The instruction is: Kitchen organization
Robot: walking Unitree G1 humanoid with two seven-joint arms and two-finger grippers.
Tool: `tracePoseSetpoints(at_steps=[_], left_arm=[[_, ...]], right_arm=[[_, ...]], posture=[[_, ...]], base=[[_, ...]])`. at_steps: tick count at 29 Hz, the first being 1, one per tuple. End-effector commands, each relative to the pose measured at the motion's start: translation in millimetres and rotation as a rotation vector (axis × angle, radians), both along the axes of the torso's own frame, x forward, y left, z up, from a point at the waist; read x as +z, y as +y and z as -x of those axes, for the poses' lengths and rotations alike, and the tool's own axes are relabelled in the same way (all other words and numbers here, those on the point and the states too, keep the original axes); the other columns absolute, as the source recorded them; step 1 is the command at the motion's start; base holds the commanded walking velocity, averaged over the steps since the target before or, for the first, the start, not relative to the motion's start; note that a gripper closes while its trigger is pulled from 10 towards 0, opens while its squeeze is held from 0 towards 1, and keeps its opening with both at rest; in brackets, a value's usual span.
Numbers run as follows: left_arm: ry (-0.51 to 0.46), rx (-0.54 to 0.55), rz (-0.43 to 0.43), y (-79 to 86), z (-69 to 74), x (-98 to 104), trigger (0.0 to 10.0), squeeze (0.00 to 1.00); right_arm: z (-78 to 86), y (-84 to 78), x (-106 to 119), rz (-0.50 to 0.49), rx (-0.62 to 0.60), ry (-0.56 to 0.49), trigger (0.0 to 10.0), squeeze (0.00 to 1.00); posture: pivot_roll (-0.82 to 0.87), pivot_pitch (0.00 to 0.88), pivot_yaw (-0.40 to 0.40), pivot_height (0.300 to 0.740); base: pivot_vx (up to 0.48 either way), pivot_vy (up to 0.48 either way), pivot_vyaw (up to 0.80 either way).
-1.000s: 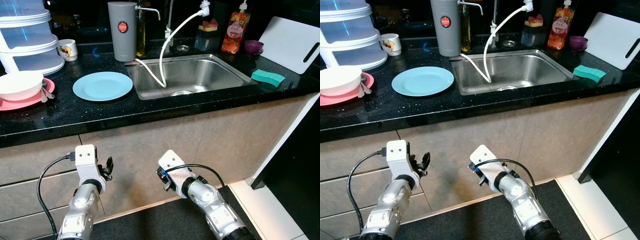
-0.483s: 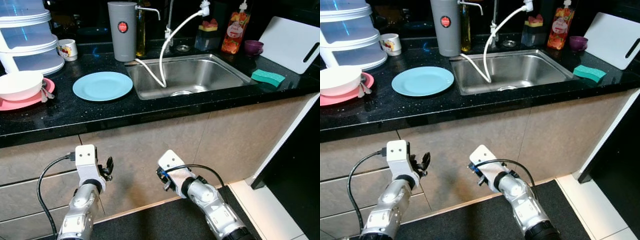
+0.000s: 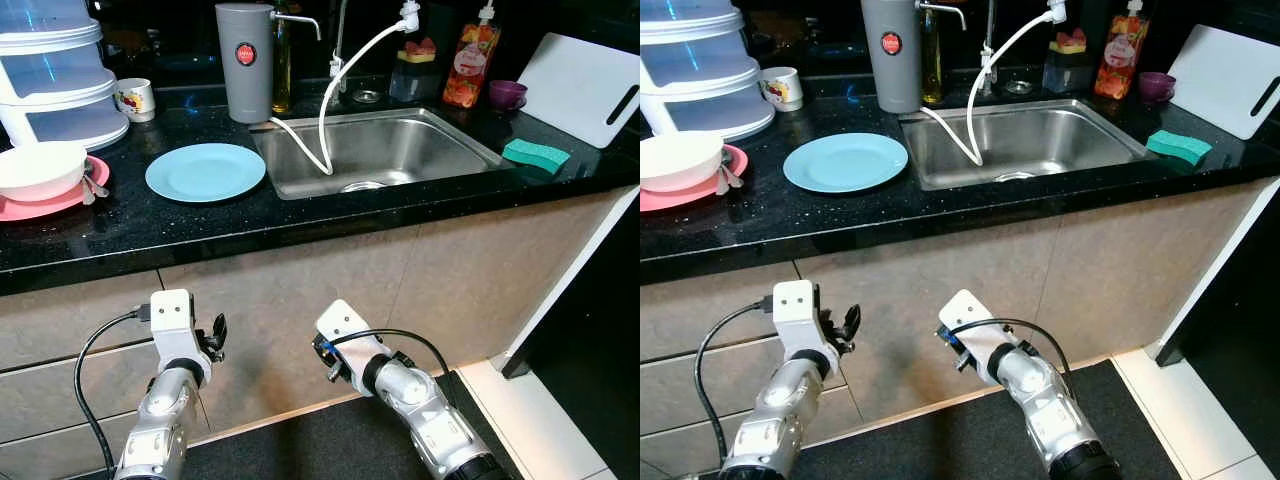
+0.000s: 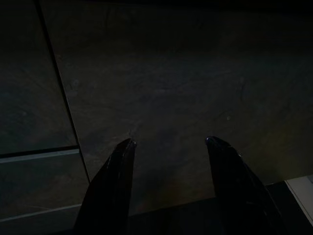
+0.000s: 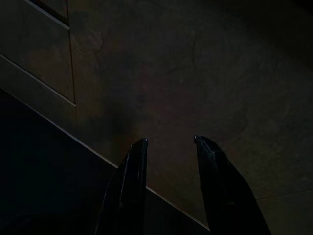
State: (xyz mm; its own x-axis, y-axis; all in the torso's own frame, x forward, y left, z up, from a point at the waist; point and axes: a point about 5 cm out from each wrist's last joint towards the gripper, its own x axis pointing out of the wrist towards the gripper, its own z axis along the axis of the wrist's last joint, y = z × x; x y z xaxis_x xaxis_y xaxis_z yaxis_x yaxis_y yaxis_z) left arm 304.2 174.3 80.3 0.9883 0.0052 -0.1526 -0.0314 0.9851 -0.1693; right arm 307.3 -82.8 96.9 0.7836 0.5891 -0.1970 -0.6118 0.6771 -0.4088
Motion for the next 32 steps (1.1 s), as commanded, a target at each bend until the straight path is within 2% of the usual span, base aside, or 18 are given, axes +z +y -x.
tracePoseSetpoints(at_steps=[1, 32], left_arm=[[0.014, 0.006, 0.009, 0.8, 1.7, -4.4, 10.0, 0.00], [0.010, 0.008, 0.007, -0.1, -0.9, -1.8, 10.0, 0.00]], right_arm=[[0.8, -1.8, -2.9, -0.002, -0.002, 0.013, 10.0, 0.00], [-1.7, -1.9, -1.5, -0.004, -0.003, 0.014, 10.0, 0.00]], posture=[[-0.10, 0.061, 0.008, 0.740], [-0.09, 0.076, 0.010, 0.740]], base=[[0.000, 0.000, 0.00], [0.000, 0.000, 0.00]])
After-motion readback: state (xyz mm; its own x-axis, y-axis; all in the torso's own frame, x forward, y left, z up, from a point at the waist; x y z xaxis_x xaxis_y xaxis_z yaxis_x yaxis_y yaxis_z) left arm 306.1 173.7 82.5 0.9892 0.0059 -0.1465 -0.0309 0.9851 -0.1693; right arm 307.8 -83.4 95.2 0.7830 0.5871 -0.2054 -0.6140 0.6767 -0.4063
